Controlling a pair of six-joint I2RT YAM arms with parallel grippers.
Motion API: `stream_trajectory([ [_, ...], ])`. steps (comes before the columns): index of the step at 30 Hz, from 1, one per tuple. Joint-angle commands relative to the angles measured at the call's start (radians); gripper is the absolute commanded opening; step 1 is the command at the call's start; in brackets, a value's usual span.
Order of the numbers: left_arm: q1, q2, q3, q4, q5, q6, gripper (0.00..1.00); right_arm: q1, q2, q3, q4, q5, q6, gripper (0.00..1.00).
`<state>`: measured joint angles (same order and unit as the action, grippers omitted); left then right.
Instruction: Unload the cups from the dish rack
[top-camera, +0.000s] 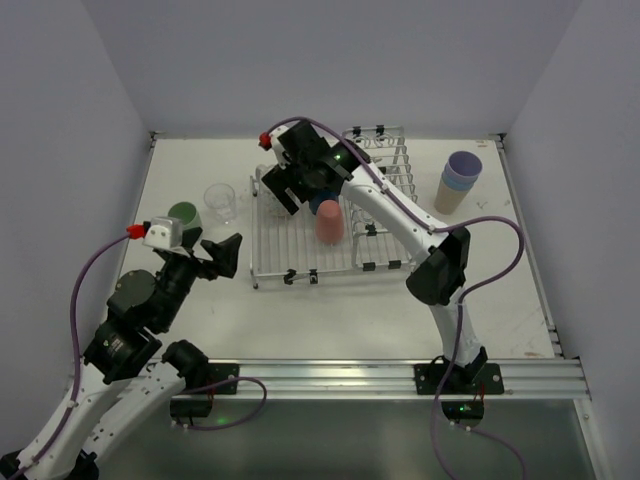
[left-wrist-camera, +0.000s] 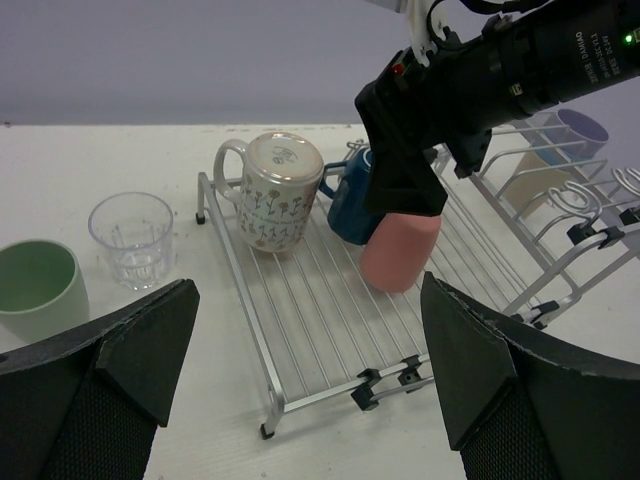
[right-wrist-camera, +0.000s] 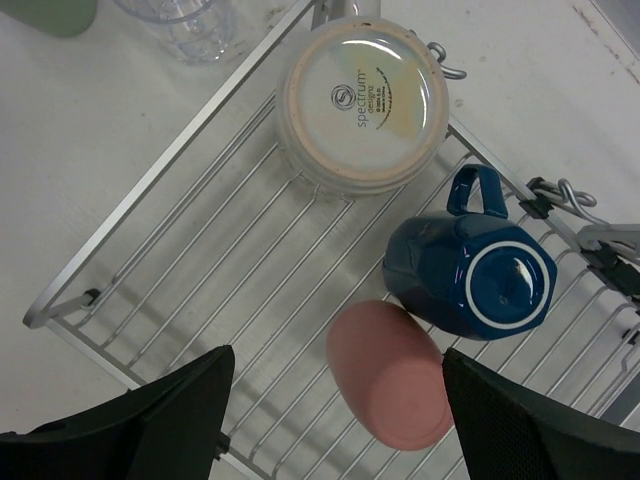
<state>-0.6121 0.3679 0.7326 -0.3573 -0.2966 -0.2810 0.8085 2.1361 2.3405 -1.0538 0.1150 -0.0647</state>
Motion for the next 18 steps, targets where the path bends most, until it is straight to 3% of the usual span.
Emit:
stream_trajectory([
  [1,-0.014,-0.001,0.002,0.040,-0.019,-0.009,1.00,0.009,-0.028,0.001,-0.187,0.034,-0.228,0.86],
  [18,-0.058,-0.035,0.001,0.037,0.002,-0.023,1.00,0.009,-0.021,-0.141,-0.189,0.112,-0.218,0.85],
])
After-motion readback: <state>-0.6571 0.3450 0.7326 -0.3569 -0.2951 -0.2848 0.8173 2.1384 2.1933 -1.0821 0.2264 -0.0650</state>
